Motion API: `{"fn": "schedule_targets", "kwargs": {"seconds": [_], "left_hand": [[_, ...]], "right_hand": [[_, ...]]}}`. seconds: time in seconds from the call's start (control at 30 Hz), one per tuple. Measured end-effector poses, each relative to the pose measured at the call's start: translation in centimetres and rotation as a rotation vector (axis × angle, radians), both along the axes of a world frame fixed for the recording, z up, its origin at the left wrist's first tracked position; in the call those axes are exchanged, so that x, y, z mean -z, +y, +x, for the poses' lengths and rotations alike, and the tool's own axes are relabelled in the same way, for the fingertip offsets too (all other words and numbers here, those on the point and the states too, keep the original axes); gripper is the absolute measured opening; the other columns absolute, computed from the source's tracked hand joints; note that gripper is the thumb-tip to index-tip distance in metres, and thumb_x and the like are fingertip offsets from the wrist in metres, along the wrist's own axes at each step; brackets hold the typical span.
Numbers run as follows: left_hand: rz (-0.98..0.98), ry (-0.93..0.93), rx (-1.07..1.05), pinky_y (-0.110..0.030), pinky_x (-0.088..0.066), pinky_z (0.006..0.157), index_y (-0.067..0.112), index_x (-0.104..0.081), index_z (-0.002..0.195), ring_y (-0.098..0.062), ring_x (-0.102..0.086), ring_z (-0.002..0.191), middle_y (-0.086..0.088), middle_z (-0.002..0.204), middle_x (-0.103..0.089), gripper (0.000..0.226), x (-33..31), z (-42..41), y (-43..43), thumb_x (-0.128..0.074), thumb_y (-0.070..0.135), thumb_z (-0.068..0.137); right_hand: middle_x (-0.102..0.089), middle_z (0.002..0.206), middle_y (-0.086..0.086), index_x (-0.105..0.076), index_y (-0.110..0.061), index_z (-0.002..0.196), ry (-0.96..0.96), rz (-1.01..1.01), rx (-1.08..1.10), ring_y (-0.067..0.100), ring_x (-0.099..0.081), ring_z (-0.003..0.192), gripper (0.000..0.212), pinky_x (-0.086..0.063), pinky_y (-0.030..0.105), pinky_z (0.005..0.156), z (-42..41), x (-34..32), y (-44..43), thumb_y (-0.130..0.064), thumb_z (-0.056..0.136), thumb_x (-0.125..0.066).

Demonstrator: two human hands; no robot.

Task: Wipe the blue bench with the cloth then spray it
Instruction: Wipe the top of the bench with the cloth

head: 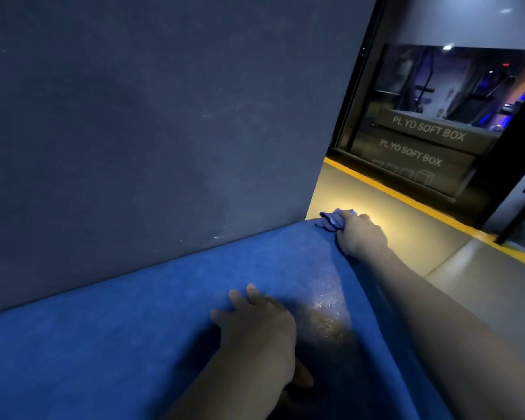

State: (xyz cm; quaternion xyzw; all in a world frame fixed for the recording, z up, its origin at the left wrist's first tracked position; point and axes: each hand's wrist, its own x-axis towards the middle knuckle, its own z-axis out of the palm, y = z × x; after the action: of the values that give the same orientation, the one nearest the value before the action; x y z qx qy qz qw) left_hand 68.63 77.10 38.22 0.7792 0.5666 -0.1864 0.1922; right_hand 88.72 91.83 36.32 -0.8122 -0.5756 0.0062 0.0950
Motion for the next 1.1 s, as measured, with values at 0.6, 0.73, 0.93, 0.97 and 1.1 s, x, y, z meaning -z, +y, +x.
{"fn": "schedule_targets", "kwargs": {"seconds": [0.6, 0.73, 0.93, 0.97, 1.1], "left_hand": [[0.099, -0.032, -0.094, -0.05, -0.03, 0.109, 0.005, -0.026, 0.14, -0.035, -0.021, 0.138, -0.014, 0.15, -0.022, 0.09, 0.8, -0.3, -0.5, -0.065, 0.055, 0.076], [0.107, -0.064, -0.097, -0.053, -0.027, 0.111, 0.006, -0.02, 0.144, -0.035, -0.018, 0.14, -0.013, 0.153, -0.017, 0.095, 1.1, -0.6, -0.5, -0.066, 0.054, 0.076], [0.117, -0.087, -0.092, -0.055, -0.019, 0.115, 0.011, -0.01, 0.15, -0.033, -0.006, 0.146, -0.008, 0.16, -0.001, 0.101, 1.4, -1.0, -0.4, -0.064, 0.056, 0.077], [0.113, -0.092, -0.091, -0.055, -0.017, 0.116, 0.012, -0.007, 0.151, -0.032, -0.003, 0.147, -0.007, 0.161, 0.002, 0.102, 1.4, -1.1, -0.4, -0.063, 0.056, 0.078], [0.102, -0.087, -0.094, -0.053, -0.017, 0.117, 0.013, -0.004, 0.152, -0.031, 0.001, 0.148, -0.006, 0.161, 0.005, 0.102, 1.1, -0.9, -0.4, -0.062, 0.055, 0.079]], "right_hand": [[-0.065, 0.081, 0.011, -0.058, -0.018, 0.094, 0.232, 0.001, 0.171, 0.03, -0.059, 0.076, 0.018, -0.044, 0.035, 0.062, 11.7, 0.0, -17.1, -0.012, 0.09, -0.042], [-0.055, 0.107, 0.021, -0.053, -0.014, 0.102, 0.138, 0.104, 0.272, 0.036, -0.054, 0.09, 0.021, -0.042, 0.036, 0.072, 8.6, 0.9, -18.7, -0.011, 0.09, -0.036], [-0.04, 0.129, 0.012, -0.048, -0.024, 0.123, 0.121, 0.101, 0.292, 0.041, -0.039, 0.114, 0.035, -0.037, 0.045, 0.094, 3.2, 1.6, -20.8, -0.012, 0.091, -0.038], [-0.038, 0.132, 0.01, -0.047, -0.026, 0.124, 0.108, 0.106, 0.284, 0.039, -0.037, 0.115, 0.035, -0.036, 0.046, 0.096, 2.3, 1.6, -21.1, -0.013, 0.092, -0.039], [-0.037, 0.135, 0.005, -0.042, -0.032, 0.128, -0.013, 0.113, 0.184, 0.035, -0.035, 0.12, 0.041, -0.03, 0.043, 0.099, -1.5, 1.5, -21.0, -0.015, 0.091, -0.041]]}}
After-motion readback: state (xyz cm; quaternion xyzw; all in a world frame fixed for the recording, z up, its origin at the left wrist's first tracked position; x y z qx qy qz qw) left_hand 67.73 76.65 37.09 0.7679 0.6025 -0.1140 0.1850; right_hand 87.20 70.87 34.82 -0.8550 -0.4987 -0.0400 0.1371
